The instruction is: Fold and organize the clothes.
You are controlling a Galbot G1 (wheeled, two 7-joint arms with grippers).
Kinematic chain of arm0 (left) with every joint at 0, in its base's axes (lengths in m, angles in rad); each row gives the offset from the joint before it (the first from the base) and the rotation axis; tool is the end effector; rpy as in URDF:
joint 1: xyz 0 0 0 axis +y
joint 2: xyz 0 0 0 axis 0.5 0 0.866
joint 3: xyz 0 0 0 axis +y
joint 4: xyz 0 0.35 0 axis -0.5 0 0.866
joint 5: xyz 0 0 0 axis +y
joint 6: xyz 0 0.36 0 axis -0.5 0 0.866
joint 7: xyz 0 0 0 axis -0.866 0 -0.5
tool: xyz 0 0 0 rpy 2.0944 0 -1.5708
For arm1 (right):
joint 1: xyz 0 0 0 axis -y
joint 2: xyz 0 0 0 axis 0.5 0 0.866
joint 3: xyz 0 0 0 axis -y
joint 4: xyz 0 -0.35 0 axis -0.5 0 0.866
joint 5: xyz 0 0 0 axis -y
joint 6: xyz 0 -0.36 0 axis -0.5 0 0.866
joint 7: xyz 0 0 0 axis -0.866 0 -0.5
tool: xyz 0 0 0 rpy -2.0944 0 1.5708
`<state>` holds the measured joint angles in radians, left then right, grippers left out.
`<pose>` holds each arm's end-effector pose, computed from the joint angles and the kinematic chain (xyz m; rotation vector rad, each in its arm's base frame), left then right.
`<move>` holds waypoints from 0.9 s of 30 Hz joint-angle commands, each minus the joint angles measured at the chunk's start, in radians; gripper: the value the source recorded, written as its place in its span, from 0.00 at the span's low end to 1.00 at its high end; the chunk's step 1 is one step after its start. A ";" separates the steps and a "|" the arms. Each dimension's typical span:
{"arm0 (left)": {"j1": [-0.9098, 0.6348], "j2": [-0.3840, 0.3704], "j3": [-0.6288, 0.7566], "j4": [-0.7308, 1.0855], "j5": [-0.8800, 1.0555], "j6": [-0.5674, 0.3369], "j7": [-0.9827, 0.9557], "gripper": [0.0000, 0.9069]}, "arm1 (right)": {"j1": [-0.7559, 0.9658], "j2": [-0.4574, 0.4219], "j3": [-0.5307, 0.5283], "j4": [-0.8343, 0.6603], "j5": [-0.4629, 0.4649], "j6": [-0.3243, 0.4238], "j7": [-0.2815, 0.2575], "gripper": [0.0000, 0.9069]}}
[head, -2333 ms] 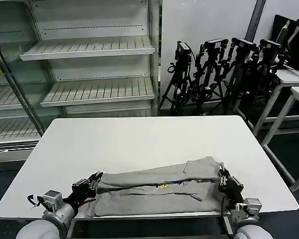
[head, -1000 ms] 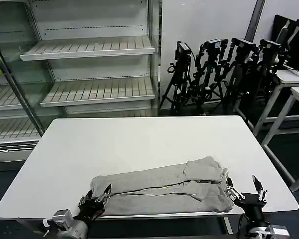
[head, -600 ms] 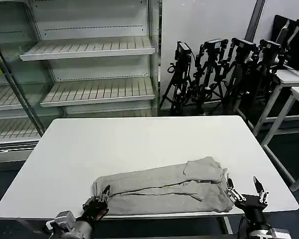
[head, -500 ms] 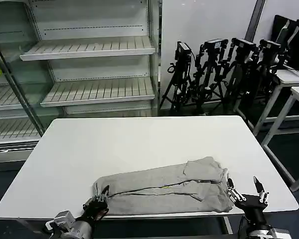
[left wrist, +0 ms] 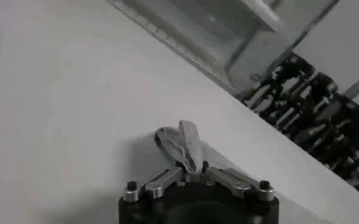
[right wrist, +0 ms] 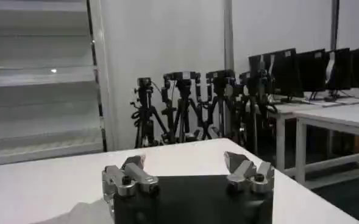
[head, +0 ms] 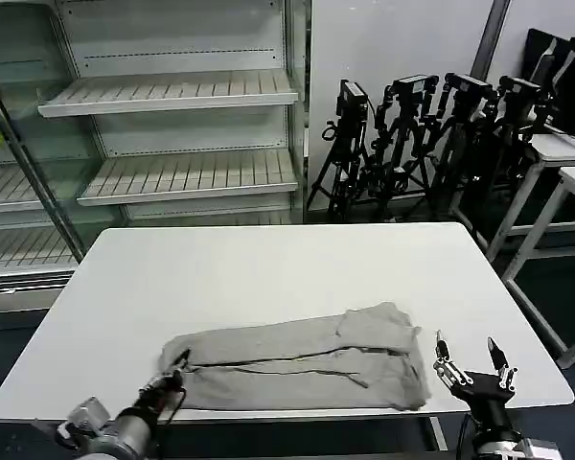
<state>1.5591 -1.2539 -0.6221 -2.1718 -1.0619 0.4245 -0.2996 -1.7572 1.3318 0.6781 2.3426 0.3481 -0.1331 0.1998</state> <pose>0.1939 0.0734 -0.2581 0.0026 -2.5539 0.8573 0.1368 -0.0620 -0.2319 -0.2070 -3.0645 -0.0879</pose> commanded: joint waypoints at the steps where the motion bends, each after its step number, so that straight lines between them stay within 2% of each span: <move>1: -0.040 0.148 -0.374 0.139 -0.408 0.063 0.001 0.04 | 0.011 -0.001 0.001 -0.006 0.005 -0.004 0.001 1.00; 5: -0.052 0.201 -0.434 0.158 -0.495 0.090 -0.003 0.04 | 0.011 -0.002 0.000 -0.011 0.005 -0.005 0.001 1.00; 8: -0.051 0.188 -0.416 0.088 -0.545 0.103 -0.009 0.04 | 0.007 0.001 -0.004 -0.013 0.001 -0.004 0.001 1.00; 11: -0.061 0.135 -0.335 -0.022 -0.597 0.099 -0.028 0.04 | 0.006 0.002 -0.008 -0.016 -0.006 -0.005 0.001 1.00; 14: -0.072 0.045 -0.217 -0.156 -0.673 0.096 -0.046 0.04 | -0.012 0.005 -0.014 -0.010 -0.023 0.000 -0.001 1.00; 16: -0.074 -0.004 -0.155 -0.206 -0.676 0.085 -0.046 0.04 | -0.033 0.009 -0.015 0.000 -0.034 0.007 -0.002 1.00; 19: -0.064 -0.071 0.027 -0.277 -0.615 0.060 -0.046 0.04 | -0.077 0.015 -0.021 0.024 -0.056 0.032 -0.007 1.00; 22: -0.148 -0.114 0.167 -0.213 -0.507 0.046 -0.050 0.04 | -0.001 0.008 -0.045 -0.009 -0.069 0.006 -0.001 1.00; 27: -0.205 -0.193 0.293 -0.143 -0.395 0.037 -0.048 0.04 | -0.001 0.007 -0.069 -0.027 -0.084 0.009 -0.001 1.00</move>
<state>1.4644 -1.2794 -0.6794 -2.2990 -1.5727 0.4779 -0.3405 -1.7767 1.3408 0.6368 2.3383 0.2962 -0.1243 0.1965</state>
